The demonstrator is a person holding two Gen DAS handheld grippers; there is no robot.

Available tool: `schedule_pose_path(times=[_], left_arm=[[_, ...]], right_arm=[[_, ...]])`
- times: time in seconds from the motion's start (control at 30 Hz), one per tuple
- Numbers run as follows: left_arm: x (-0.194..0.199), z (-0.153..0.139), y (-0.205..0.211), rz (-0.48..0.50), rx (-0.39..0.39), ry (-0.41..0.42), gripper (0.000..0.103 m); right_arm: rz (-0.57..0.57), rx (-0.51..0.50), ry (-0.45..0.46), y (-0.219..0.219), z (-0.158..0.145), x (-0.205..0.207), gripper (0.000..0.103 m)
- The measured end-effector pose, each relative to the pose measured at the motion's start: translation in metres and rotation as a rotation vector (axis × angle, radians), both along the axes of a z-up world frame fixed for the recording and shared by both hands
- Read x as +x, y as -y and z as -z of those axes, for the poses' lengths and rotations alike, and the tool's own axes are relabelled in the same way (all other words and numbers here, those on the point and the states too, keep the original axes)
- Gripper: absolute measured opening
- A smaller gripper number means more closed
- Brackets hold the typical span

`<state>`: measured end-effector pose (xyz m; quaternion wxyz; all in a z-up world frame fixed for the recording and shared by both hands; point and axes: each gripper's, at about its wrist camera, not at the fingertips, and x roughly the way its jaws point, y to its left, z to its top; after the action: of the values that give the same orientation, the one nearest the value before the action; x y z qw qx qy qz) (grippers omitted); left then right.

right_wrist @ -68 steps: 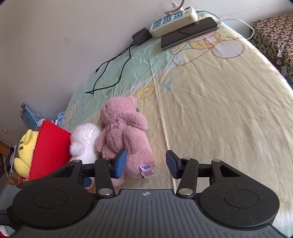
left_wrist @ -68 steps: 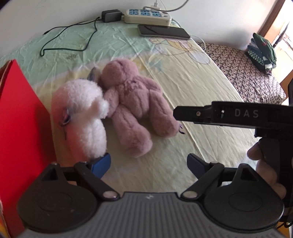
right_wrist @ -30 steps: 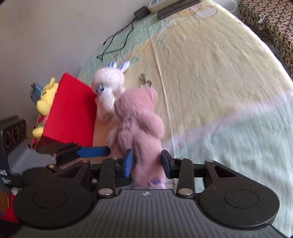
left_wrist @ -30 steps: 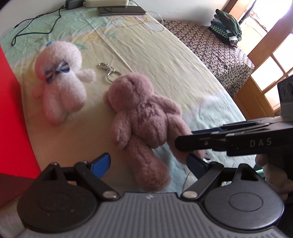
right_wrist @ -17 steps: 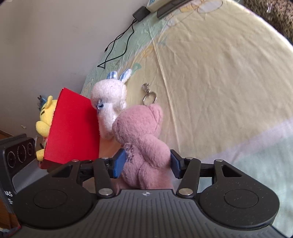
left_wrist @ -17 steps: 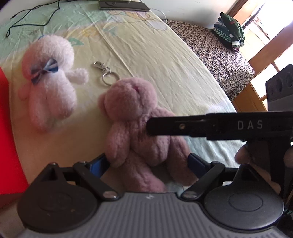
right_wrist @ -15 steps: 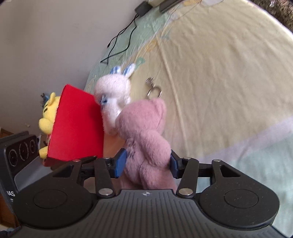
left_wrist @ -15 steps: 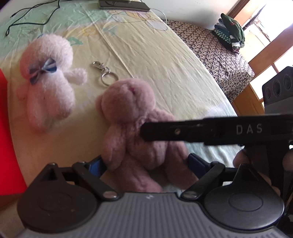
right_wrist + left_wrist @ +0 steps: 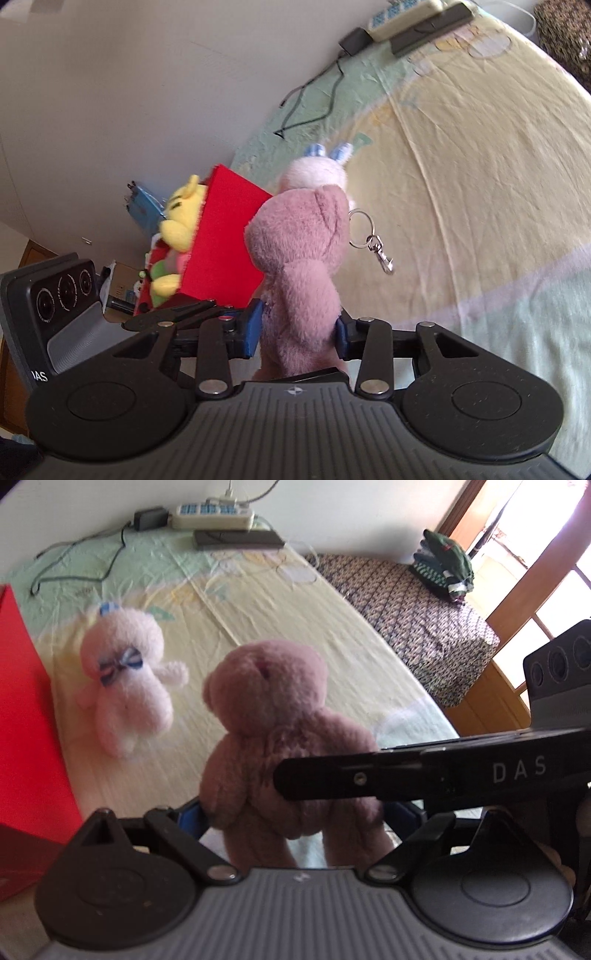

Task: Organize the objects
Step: 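Lift the teddy bear with the right gripper and carry it over the red box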

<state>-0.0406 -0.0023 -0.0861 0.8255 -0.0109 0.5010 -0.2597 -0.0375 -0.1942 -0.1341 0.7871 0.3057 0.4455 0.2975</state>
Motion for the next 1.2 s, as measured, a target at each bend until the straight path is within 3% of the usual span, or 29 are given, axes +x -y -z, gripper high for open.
schedule_pose_path(times=[0.4,0.63,0.93,1.2], left_arm=[[-0.035,-0.086,-0.08,-0.072,-0.058,0.239,0.093],[-0.051,-0.124,-0.142,-0.151,-0.07,0.351,0.093],[-0.049,-0.134,-0.218,-0.232,-0.066,0.402,0.093],[-0.03,-0.112,-0.271,-0.273,-0.068,0.351,0.093]], right_arm=[[-0.058,0.043,0.245,-0.072,-0.079,-0.014,0.041],[-0.114,0.095,0.313,-0.13,-0.103,-0.003,0.041],[-0.152,0.092,0.366,-0.2,-0.107,0.019,0.041],[-0.182,0.048,0.352,-0.249,-0.085,0.035,0.041]])
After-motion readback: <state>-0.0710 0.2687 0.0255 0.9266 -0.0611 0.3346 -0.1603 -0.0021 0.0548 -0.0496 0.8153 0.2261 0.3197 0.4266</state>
